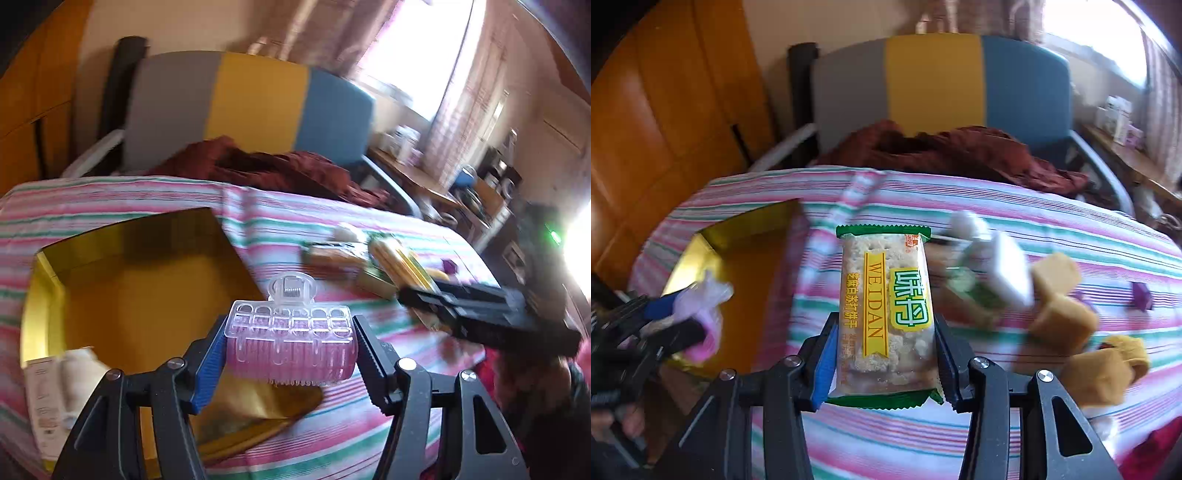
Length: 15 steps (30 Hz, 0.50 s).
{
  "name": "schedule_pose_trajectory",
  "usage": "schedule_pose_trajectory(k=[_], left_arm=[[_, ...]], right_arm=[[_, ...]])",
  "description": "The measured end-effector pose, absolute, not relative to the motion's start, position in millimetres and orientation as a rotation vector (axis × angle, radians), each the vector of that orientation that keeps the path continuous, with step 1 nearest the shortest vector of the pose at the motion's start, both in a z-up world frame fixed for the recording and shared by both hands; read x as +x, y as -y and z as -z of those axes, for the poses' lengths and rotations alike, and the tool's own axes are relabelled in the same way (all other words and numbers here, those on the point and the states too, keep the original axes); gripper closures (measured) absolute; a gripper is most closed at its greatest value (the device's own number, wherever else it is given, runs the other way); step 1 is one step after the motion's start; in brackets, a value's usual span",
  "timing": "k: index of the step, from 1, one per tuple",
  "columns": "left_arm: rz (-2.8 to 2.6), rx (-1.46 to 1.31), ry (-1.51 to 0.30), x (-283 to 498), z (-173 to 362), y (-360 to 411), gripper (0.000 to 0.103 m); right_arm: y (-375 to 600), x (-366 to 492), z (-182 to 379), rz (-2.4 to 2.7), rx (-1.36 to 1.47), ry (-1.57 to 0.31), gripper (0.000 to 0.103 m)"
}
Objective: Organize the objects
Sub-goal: 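Drop the roller in the tray with the left tool while the right tool carries the cracker packet there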
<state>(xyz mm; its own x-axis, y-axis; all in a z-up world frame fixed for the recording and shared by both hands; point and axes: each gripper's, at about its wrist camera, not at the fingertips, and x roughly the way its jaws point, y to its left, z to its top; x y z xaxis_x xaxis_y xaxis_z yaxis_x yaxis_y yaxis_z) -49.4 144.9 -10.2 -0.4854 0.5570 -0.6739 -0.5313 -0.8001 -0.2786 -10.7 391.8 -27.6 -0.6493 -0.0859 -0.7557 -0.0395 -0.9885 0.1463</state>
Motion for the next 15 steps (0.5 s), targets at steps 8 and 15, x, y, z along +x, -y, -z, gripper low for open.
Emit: schedule_pose_trajectory(k=[8,15], left_arm=[[-2.37,-1.097,0.095,-85,17,-103,0.038],[-2.374,-1.111,0.044,-138,16,-122,0.037]], right_arm=[[-320,-10,31,2.676,1.244,0.207,0.055],[-282,-13,35,2.594,1.237,0.16,0.055]])
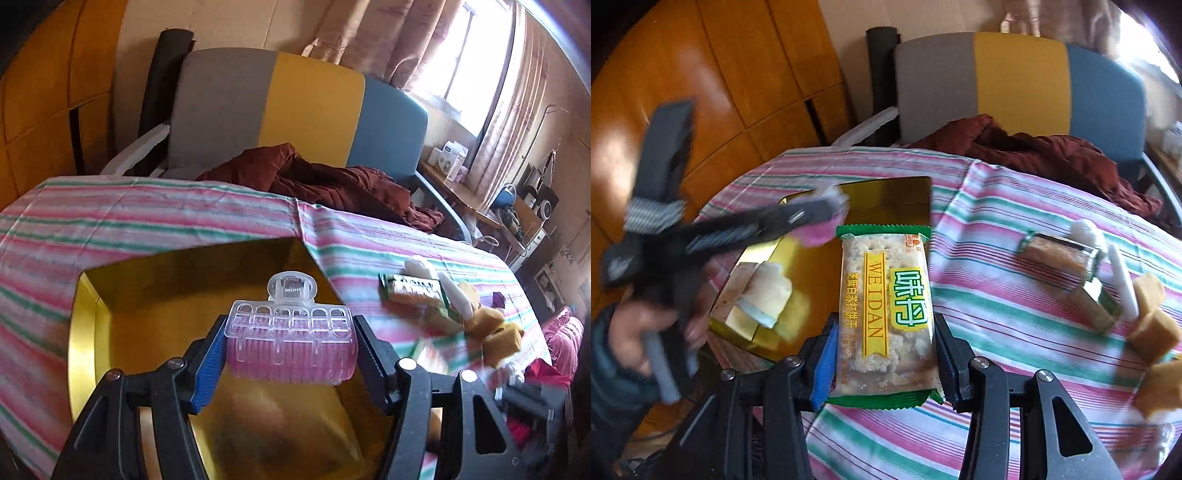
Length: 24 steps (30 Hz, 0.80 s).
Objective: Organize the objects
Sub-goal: 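Drop the roller in the tray with the left tool while the right tool carries the cracker packet there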
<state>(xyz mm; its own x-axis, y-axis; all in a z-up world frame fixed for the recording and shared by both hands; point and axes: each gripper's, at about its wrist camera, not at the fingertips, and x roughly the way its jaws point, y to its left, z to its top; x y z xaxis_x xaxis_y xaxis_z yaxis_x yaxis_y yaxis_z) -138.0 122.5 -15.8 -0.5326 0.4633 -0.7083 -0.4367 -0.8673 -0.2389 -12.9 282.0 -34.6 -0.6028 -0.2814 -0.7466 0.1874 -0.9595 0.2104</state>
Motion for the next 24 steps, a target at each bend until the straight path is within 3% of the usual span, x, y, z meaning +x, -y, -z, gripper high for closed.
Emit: schedule_pose_trajectory(k=[4,7,18,24], left_arm=[[-2.391,-1.106,0.035,-166,9,-141,0.036],[-2.382,-1.104,0.081,-176,7,-144,0.025],[-2.511,-1.123,0.161,-136,11,-74,0.025],[-2.585,-1.13,0.164,-100,16,-31,0.025]], right_arm=[[-270,-18,41,2.561,1.252,0.152,0.055],[-260,-21,45,2.539,1.261,0.123,0.055],[-222,-43,70,2.442,1.308,0.04,0.055],[-213,-46,76,2.412,1.293,0.053,0.049]])
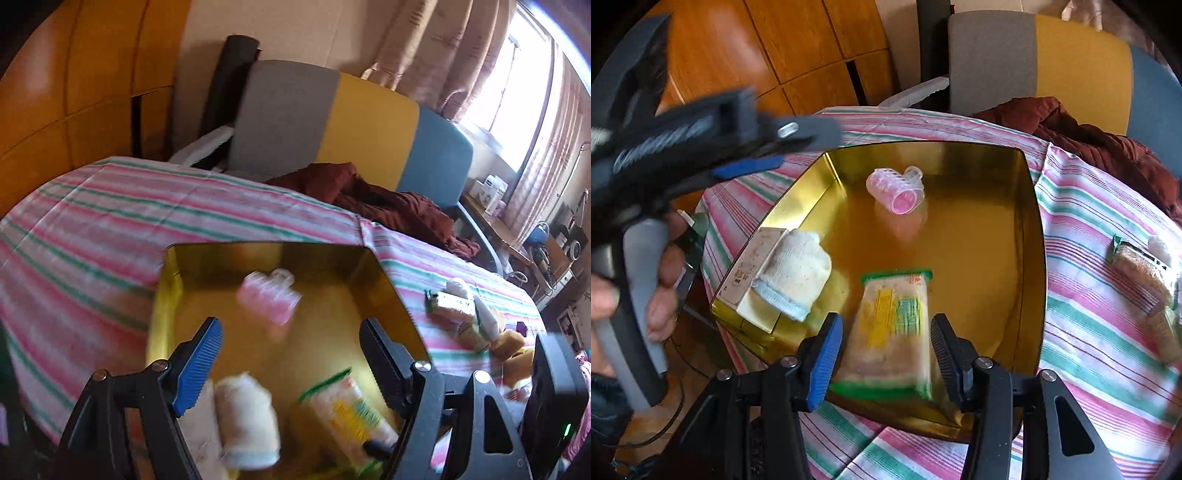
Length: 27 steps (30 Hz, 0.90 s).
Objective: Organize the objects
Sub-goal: 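Drop the roller in the tray with the left tool while the right tool carries the cracker packet there, then move both tools back toward the yellow sponges and clear plastic bag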
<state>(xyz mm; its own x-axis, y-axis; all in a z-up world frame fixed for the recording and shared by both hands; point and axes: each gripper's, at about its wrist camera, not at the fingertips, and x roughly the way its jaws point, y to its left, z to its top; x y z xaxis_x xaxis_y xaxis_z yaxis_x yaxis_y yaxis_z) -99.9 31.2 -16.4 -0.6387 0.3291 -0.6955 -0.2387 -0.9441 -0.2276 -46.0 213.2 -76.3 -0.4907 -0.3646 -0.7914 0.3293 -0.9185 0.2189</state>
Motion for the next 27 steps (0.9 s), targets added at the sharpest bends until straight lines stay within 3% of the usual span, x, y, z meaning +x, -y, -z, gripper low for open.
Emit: schedule_pose_trajectory(k=[2,6,8,10,16,27], left_arm=[[-2.6,-1.135,0.155,-91,17,-24,0.026],[-2.621,-1.129,0.152,-71,16,-14,0.026],[-2.627,-1.128,0.151,-62,15,-14,0.026],[-2.628,-1.127,0.124,-57,13,-18,0.026],[-2.653,-1.109,0.072,-38,8,-31,0.026],[-2.78,-1.074,-0.003,-21,4,-36,0.026]], right_arm=[[-215,-43,75,2.413,1.292,0.066,0.043],[-220,-32,69,2.442,1.295,0.082,0.04],[-222,-28,65,2.47,1.293,0.09,0.034],[-227,-22,60,2.509,1.281,0.102,0.02],[-231,-11,46,2.617,1.232,0.091,0.011],[-238,0,39,2.707,1.195,0.079,0.008]])
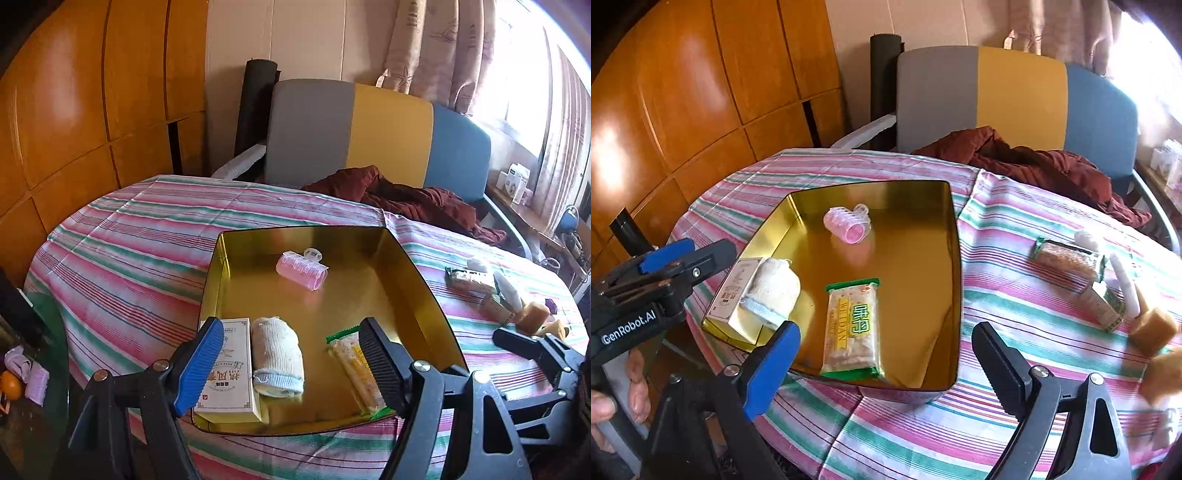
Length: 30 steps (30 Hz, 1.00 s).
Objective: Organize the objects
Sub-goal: 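Move both tools back toward the yellow sponges and clear plastic bag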
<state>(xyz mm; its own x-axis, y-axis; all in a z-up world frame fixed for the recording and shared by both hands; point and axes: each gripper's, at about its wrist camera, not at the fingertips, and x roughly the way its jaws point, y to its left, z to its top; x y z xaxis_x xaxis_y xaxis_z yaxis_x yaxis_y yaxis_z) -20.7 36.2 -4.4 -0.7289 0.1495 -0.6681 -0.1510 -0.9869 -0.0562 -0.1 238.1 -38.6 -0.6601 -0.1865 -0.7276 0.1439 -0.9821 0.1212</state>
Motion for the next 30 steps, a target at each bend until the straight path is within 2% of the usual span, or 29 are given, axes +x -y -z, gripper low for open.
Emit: schedule_pose_trajectory(k=[14,19,30], left_arm=[[-2.691,-1.067,-0.052,-13,8,-59,0.026],[-2.577,-1.128,0.023,-16,15,-65,0.026],[-2.398,-1.112,-0.017,-13,11,-103,0.026]], right_arm=[[-269,10,34,2.772,1.197,0.151,0.007],[-286,13,38,2.806,1.23,0.173,0.007],[-375,33,39,2.952,1.319,0.339,0.007]])
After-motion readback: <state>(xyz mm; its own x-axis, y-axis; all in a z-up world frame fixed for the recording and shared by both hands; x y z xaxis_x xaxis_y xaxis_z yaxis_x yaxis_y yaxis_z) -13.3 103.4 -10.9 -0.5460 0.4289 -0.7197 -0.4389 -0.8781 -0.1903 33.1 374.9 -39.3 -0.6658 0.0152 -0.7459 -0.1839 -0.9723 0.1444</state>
